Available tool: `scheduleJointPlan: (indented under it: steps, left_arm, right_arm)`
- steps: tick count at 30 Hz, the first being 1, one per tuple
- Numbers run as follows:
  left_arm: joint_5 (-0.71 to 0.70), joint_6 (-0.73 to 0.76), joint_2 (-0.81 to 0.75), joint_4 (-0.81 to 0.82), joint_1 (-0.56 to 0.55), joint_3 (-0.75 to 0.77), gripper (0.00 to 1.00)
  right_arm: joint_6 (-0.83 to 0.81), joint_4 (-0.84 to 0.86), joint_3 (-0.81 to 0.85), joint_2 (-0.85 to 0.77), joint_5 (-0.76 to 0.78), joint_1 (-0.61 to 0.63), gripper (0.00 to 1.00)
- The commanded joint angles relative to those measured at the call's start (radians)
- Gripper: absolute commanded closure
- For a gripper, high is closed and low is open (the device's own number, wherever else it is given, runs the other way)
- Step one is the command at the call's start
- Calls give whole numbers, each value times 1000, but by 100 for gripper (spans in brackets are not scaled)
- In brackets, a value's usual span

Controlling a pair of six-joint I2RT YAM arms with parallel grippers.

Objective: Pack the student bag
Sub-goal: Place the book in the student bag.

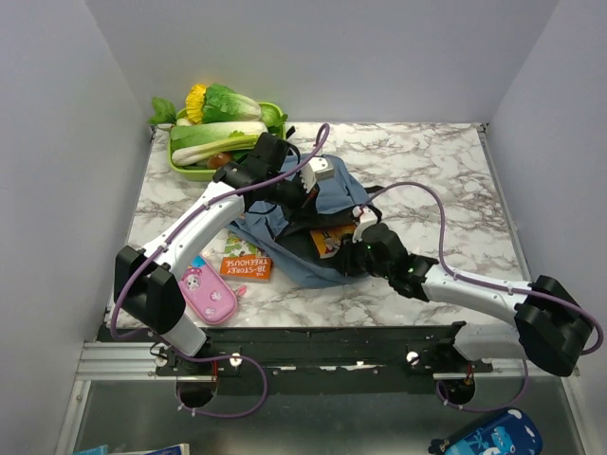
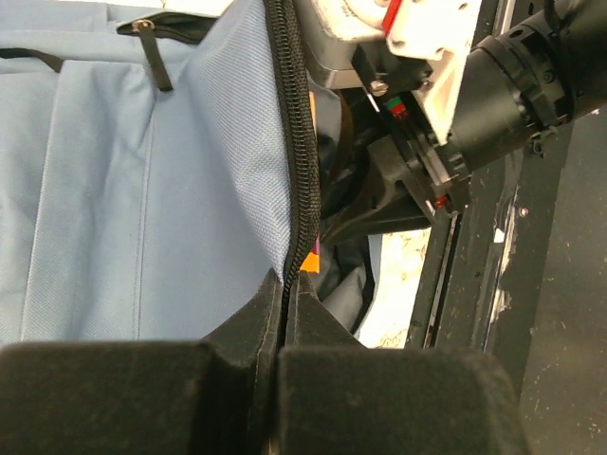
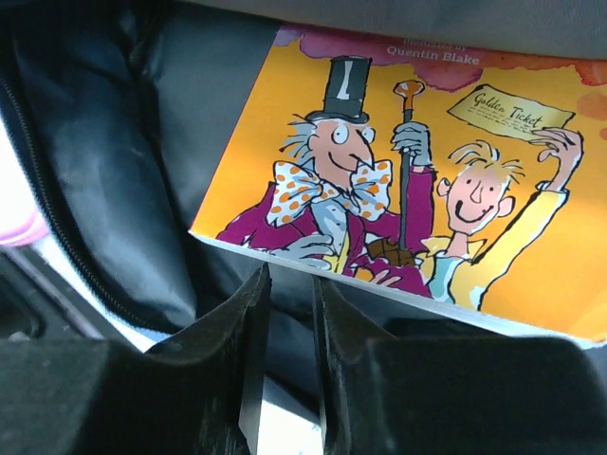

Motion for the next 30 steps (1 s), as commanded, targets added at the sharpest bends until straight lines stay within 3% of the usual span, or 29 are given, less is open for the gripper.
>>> scheduleJointPlan:
  steps: [1, 8, 11, 16, 19, 21, 26, 30]
  left_arm:
    - [76, 22, 2, -18, -6, 37, 100]
    - [92, 19, -3, -32, -6, 51, 100]
    - [95, 25, -6, -41, -6, 51, 100]
    - [92, 45, -17, -57, -6, 45, 100]
    - [89, 51, -20, -58, -6, 40, 100]
    - [90, 52, -20, -60, -6, 42, 100]
    - [102, 25, -21, -48, -6, 51, 100]
    - [110, 8, -35, -49, -6, 68, 100]
  right_arm:
    - [26, 165, 10, 82, 184, -4, 65]
    - [-17, 415, -22, 216, 215, -1, 65]
    - [-28, 410, 24, 248, 215, 1, 61]
    - [-14, 225, -11, 13, 160, 4, 59]
    - [-19, 53, -36, -231, 258, 4, 58]
    - [-43, -80, -24, -343, 359, 2, 51]
    - [-62, -361, 91, -307, 542, -2, 25]
    - [-77, -432, 110, -229, 606, -8, 20]
